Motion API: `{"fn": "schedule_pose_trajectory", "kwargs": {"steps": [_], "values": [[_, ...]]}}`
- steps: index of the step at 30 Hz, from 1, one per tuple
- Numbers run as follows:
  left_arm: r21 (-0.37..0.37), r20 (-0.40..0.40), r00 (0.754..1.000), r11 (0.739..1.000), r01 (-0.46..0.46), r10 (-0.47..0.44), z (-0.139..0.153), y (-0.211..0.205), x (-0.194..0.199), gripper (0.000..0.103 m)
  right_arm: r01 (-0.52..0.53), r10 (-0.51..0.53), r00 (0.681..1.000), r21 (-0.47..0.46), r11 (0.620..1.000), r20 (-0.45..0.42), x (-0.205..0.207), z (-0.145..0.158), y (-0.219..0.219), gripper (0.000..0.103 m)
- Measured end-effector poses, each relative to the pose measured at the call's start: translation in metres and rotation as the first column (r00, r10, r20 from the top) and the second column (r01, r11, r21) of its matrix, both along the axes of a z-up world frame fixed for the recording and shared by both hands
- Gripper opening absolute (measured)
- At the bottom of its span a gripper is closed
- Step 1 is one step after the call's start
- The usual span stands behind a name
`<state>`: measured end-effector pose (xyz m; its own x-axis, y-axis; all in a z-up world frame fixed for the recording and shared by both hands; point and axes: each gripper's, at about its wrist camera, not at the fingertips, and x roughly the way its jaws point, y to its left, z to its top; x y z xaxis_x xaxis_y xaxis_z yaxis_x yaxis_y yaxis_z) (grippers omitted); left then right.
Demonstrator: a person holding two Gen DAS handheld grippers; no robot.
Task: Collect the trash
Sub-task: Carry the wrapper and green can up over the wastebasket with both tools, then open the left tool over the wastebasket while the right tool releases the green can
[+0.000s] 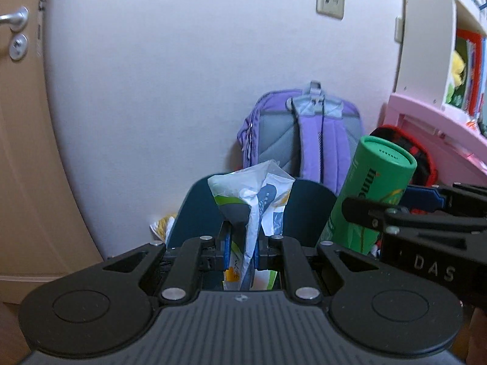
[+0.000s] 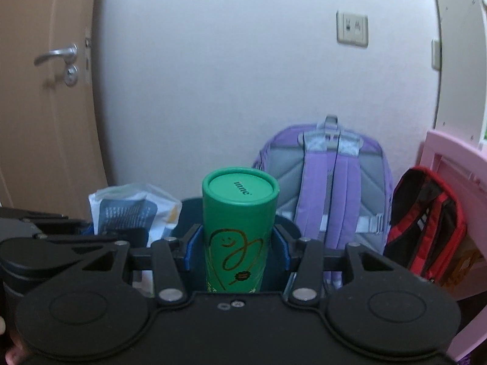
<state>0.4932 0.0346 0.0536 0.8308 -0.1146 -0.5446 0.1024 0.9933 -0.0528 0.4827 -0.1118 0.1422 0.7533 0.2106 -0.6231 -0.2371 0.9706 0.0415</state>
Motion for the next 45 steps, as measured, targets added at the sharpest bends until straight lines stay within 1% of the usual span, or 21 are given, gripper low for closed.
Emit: {"fn": "schedule_pose_trajectory", "kwargs": {"steps": [4, 10, 14, 19, 24, 28, 31, 34, 35, 36, 38, 40, 43, 45], "values": [[0.017, -0.046, 0.999, 1.000, 0.000, 0.001, -0.019, -0.003, 0.027, 0.013, -0.020, 0.020, 0.999, -0.008, 1.000, -0.049, 0.014, -0.022, 0.005, 0.047], [0.051, -0.106, 0.994, 0.999, 0.003, 0.003, -0.045, -0.007, 0.058, 0.013, -0.034, 0.031, 0.993, -0.027, 0.999, -0.116, 0.030, -0.051, 0.005, 0.047], [0.080, -0.147, 0.989, 0.997, 0.007, 0.005, -0.062, -0.008, 0.067, 0.013, -0.054, 0.046, 0.986, -0.046, 0.997, -0.160, 0.035, -0.067, 0.007, 0.047], [0.085, -0.198, 0.980, 0.996, 0.004, 0.013, -0.073, -0.006, 0.079, 0.013, -0.075, 0.067, 0.977, -0.031, 0.997, -0.200, 0.039, -0.075, 0.007, 0.048], [0.080, -0.217, 0.976, 0.997, -0.006, 0.023, -0.078, -0.003, 0.085, 0.015, -0.089, 0.082, 0.973, -0.023, 0.996, -0.216, 0.041, -0.076, 0.007, 0.049], [0.070, -0.226, 0.974, 0.997, -0.011, 0.026, -0.078, -0.003, 0.084, 0.022, -0.097, 0.087, 0.972, -0.037, 0.995, -0.216, 0.039, -0.075, 0.008, 0.050], [0.077, -0.219, 0.975, 0.997, -0.010, 0.027, -0.074, -0.004, 0.078, 0.029, -0.093, 0.084, 0.974, -0.032, 0.995, -0.211, 0.037, -0.072, 0.005, 0.053], [0.059, -0.206, 0.978, 0.998, -0.005, 0.017, -0.068, -0.006, 0.070, 0.041, -0.092, 0.086, 0.975, -0.018, 0.996, -0.205, 0.030, -0.066, 0.001, 0.055], [0.058, -0.202, 0.979, 0.998, -0.012, 0.024, -0.065, -0.007, 0.068, 0.058, -0.091, 0.086, 0.976, -0.015, 0.996, -0.202, 0.028, -0.063, -0.001, 0.056], [0.057, -0.194, 0.980, 0.998, -0.024, 0.035, -0.062, -0.006, 0.063, 0.072, -0.091, 0.087, 0.976, -0.014, 0.996, -0.199, 0.025, -0.060, -0.002, 0.058], [0.040, -0.167, 0.985, 0.999, -0.031, 0.038, -0.054, -0.005, 0.051, 0.073, -0.093, 0.090, 0.978, -0.012, 0.996, -0.187, 0.016, -0.053, -0.005, 0.063], [0.014, -0.167, 0.985, 1.000, -0.027, 0.029, -0.047, -0.002, 0.042, 0.073, -0.096, 0.092, 0.979, -0.010, 0.995, -0.180, 0.007, -0.046, -0.007, 0.063], [0.005, -0.154, 0.988, 0.999, -0.031, 0.032, -0.038, 0.002, 0.021, 0.073, -0.093, 0.090, 0.981, -0.008, 0.996, -0.170, -0.008, -0.035, -0.012, 0.064], [0.007, -0.148, 0.988, 0.999, -0.031, 0.032, -0.032, 0.004, 0.009, 0.073, -0.092, 0.089, 0.983, -0.007, 0.996, -0.162, -0.018, -0.028, -0.014, 0.067]]}}
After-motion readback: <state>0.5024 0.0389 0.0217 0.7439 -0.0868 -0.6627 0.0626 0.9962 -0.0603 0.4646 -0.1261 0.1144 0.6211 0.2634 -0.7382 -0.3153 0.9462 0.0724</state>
